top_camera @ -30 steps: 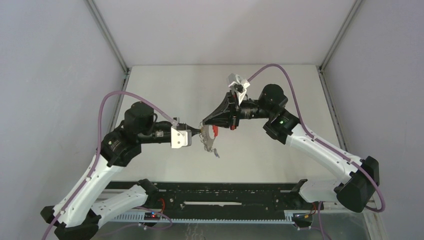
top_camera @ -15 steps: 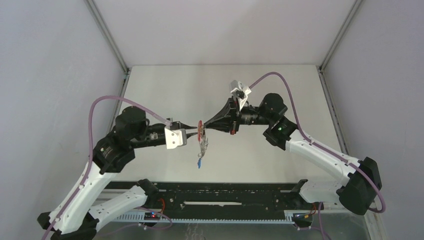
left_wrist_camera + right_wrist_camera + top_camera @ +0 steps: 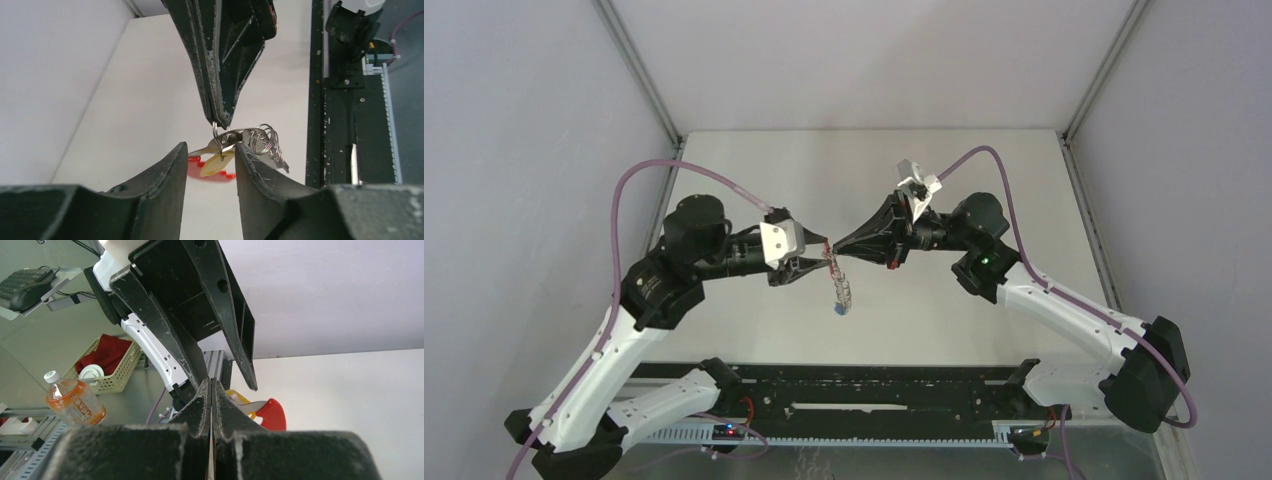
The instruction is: Put the keys on the keyring
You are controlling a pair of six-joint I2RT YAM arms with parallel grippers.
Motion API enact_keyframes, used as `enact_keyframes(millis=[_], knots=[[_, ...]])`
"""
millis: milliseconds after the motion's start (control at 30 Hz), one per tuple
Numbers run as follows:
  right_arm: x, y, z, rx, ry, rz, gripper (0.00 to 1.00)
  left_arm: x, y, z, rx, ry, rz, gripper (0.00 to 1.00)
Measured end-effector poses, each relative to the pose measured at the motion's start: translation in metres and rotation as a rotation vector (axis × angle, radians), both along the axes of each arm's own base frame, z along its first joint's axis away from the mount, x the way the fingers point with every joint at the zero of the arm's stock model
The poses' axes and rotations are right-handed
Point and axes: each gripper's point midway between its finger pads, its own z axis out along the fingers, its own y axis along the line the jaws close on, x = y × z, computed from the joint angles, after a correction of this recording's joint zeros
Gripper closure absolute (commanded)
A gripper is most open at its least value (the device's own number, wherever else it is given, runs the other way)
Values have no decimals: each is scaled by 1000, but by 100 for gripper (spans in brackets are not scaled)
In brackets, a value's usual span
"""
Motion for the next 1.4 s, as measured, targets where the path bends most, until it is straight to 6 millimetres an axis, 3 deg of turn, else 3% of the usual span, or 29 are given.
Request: enact_keyframes(millis=[200,433,700,833,1100,1233,1400], knots=[[-3,1,3,13,-13,8,100,-9,-5,-6,3,59,-51,68],[-10,4,2,9,-21,28,100,-14,-7,-6,-2,65,-79,71],[-12,5,-2,-3,-33,36,100,-16,-6,-7,1,76,-87,99],[-15,5,-4,-13,-47,50,100,-16,-5,-9,4,83,-84,100],[-11,3,-2,-106,-58,47,54,-13,-2,-16,25,106,-68,100],[-2,-1,15,-185,-94,15,51,-12,-2,-22,45,126,-64,100],[9,-1,21,-304,-141,-20,60,-10,-3,-31,70,157,-65,100]])
